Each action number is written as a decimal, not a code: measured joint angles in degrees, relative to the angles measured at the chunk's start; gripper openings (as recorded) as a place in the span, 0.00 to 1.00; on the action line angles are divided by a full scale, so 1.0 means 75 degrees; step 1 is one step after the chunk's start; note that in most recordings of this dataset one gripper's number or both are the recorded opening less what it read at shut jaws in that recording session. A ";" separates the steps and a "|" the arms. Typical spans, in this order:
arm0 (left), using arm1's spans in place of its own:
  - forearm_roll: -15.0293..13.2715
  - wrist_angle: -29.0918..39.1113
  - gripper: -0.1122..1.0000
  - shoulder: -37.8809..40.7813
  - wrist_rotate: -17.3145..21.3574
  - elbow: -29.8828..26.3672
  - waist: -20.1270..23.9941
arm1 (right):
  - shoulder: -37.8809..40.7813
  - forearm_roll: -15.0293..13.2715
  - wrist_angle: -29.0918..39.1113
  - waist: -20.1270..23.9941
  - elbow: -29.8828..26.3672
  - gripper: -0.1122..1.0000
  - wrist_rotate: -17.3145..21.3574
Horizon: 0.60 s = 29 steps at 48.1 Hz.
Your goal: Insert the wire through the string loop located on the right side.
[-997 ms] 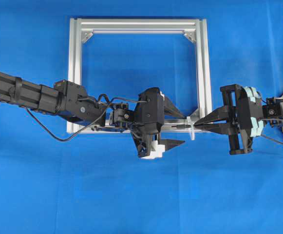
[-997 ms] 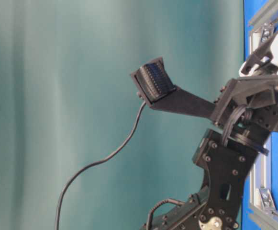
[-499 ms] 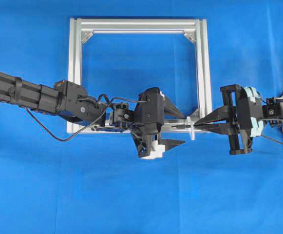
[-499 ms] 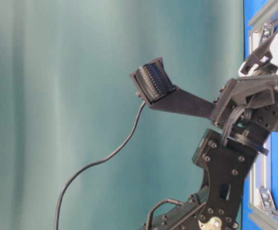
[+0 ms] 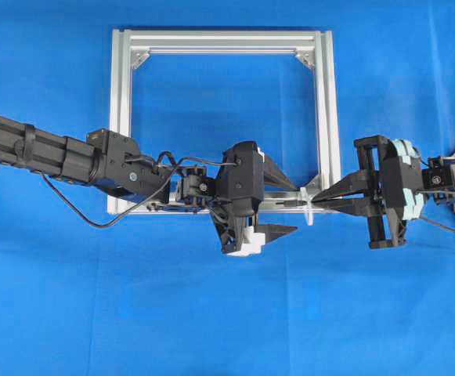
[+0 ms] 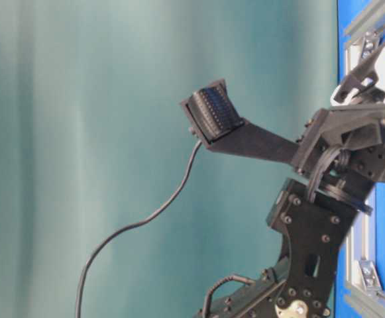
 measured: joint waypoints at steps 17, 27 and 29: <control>-0.0012 0.0012 0.17 0.0000 -0.0129 -0.0012 0.0023 | 0.0000 -0.0023 0.0012 0.0035 -0.0012 0.07 0.0012; -0.0012 0.0012 0.17 0.0000 -0.0117 -0.0012 0.0023 | 0.0000 -0.0023 0.0035 0.0023 -0.0012 0.07 0.0023; -0.0012 0.0012 0.17 0.0000 -0.0117 -0.0023 0.0023 | 0.0000 -0.0023 0.0082 0.0035 -0.0023 0.07 0.0012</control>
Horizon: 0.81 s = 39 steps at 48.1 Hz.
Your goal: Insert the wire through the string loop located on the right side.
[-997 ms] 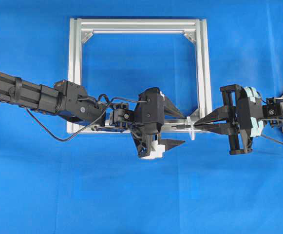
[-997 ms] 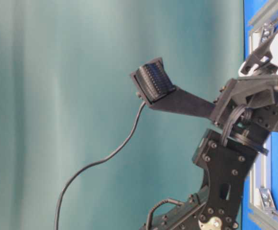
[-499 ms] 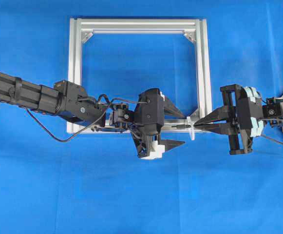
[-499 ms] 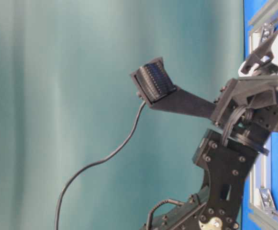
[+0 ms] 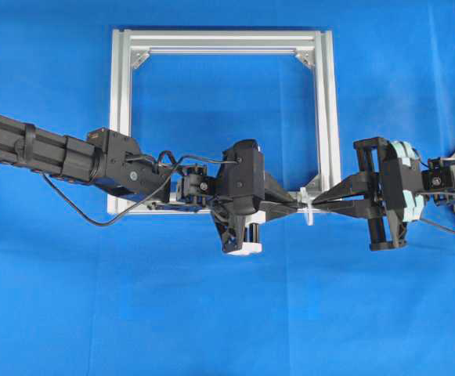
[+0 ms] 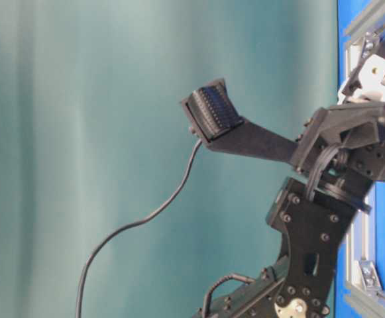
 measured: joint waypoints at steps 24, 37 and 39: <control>0.0012 0.0012 0.17 0.0000 0.0012 0.0012 0.0012 | 0.0000 -0.0023 0.0387 -0.0012 -0.0082 0.85 0.0012; 0.0000 -0.0012 0.17 -0.0094 0.0129 0.0387 -0.0012 | -0.0035 -0.0012 0.0410 -0.0012 -0.0082 0.93 0.0012; 0.0000 -0.0023 0.17 -0.0176 0.0141 0.0539 -0.0023 | -0.0035 -0.0023 0.0410 -0.0012 -0.0094 0.93 0.0012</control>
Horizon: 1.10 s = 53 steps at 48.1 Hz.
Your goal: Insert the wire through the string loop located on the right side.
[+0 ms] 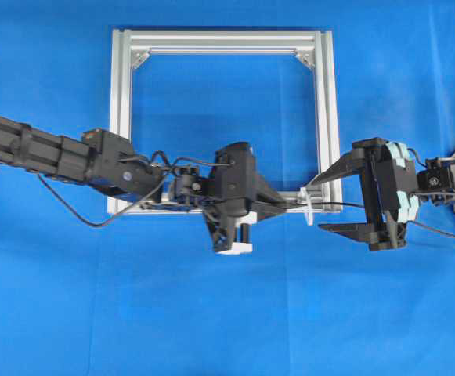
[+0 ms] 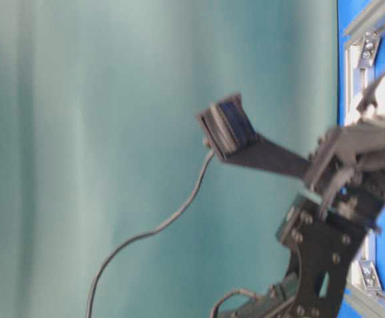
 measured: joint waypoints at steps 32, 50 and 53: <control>0.0012 -0.1125 0.17 -0.2918 -0.0117 0.4336 -0.0270 | -0.0117 0.0000 0.0598 0.0000 -0.0293 0.93 0.0000; 0.0000 -0.1125 0.17 -0.3961 -0.0129 0.5930 -0.0316 | -0.0141 0.0012 0.0668 0.0000 -0.0328 0.93 0.0012; 0.0012 -0.1113 0.17 -0.4113 -0.0117 0.6082 -0.0340 | -0.0141 0.0000 0.0750 -0.0012 -0.0328 0.93 0.0012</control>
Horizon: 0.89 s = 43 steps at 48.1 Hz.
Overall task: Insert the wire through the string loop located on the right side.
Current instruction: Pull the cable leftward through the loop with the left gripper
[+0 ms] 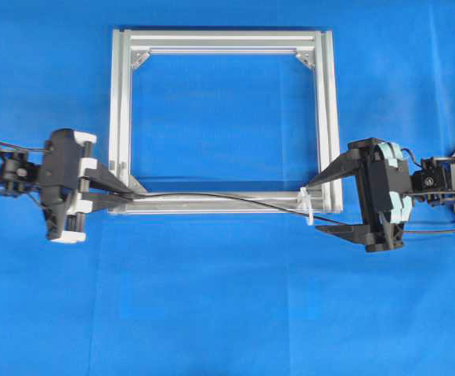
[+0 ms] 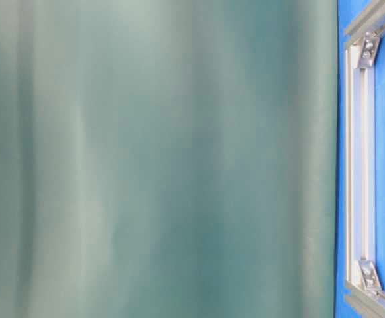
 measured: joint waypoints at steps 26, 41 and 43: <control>-0.0012 0.0434 0.17 -0.0223 0.0012 0.0070 -0.0059 | -0.0094 0.0012 0.0117 0.0012 -0.0035 0.93 0.0000; 0.0000 0.0492 0.58 -0.0422 -0.0023 0.0047 -0.0059 | -0.0141 0.0012 0.0152 0.0000 -0.0035 0.93 0.0000; -0.0012 0.0516 0.69 -0.0457 -0.0035 0.0047 -0.0059 | -0.0141 0.0012 0.0164 0.0012 -0.0023 0.93 0.0000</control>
